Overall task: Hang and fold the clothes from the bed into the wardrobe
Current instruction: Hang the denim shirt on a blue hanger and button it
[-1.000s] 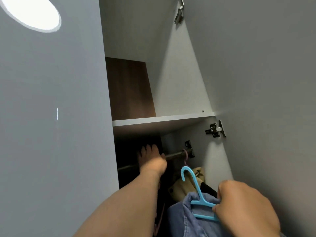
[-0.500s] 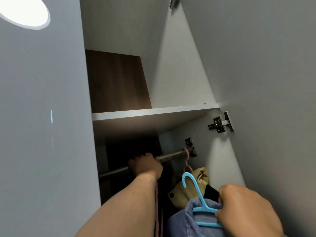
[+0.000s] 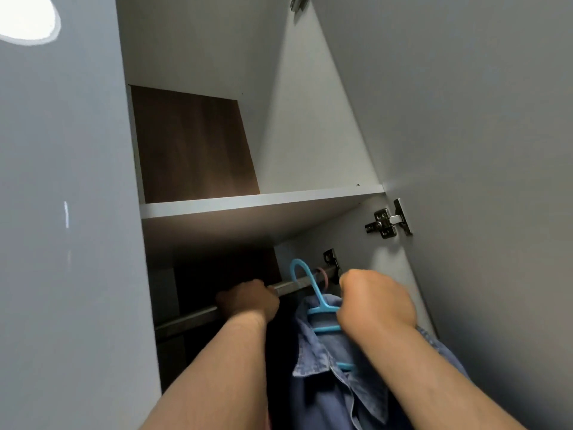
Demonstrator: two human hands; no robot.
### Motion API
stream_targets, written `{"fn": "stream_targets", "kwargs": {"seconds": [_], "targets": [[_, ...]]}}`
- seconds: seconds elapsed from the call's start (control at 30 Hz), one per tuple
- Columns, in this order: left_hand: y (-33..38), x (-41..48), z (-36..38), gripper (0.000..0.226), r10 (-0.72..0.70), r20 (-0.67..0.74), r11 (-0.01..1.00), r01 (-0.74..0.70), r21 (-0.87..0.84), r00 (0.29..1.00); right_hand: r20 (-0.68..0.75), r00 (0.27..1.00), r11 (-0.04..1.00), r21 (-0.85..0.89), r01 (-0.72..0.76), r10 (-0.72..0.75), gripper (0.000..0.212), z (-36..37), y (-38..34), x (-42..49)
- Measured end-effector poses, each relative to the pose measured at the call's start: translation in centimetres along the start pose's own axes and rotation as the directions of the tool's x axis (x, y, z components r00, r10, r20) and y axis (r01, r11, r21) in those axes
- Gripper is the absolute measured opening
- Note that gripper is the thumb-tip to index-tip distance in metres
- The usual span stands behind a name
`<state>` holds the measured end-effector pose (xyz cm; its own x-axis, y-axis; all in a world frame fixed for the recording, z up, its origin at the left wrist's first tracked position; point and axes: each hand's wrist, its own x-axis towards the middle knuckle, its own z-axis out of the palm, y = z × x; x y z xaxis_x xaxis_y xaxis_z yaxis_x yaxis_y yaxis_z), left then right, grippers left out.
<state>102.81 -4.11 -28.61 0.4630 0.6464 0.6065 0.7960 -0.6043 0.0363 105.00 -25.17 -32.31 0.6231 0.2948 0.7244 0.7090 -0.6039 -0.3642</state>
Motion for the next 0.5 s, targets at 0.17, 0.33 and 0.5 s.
{"fn": "stream_targets", "kwargs": {"seconds": [0.17,0.33,0.5], "targets": [[-0.2,0.2,0.6,0.048,0.036,-0.024,0.999,-0.035,0.034,0.999,0.025,1.0,1.0,0.016,-0.007,0.006,0.024,2.6,-0.5,2.9],[-0.3,0.5,1.2,0.044,0.019,-0.056,0.998,-0.016,0.053,0.998,0.079,0.997,1.0,-0.028,-0.015,0.017,0.018,5.4,-0.4,4.9],[0.0,0.3,1.3,0.046,0.013,-0.091,0.999,-0.009,0.049,0.996,0.19,0.982,0.997,-0.072,0.02,-0.006,0.028,9.3,-1.3,5.6]]}}
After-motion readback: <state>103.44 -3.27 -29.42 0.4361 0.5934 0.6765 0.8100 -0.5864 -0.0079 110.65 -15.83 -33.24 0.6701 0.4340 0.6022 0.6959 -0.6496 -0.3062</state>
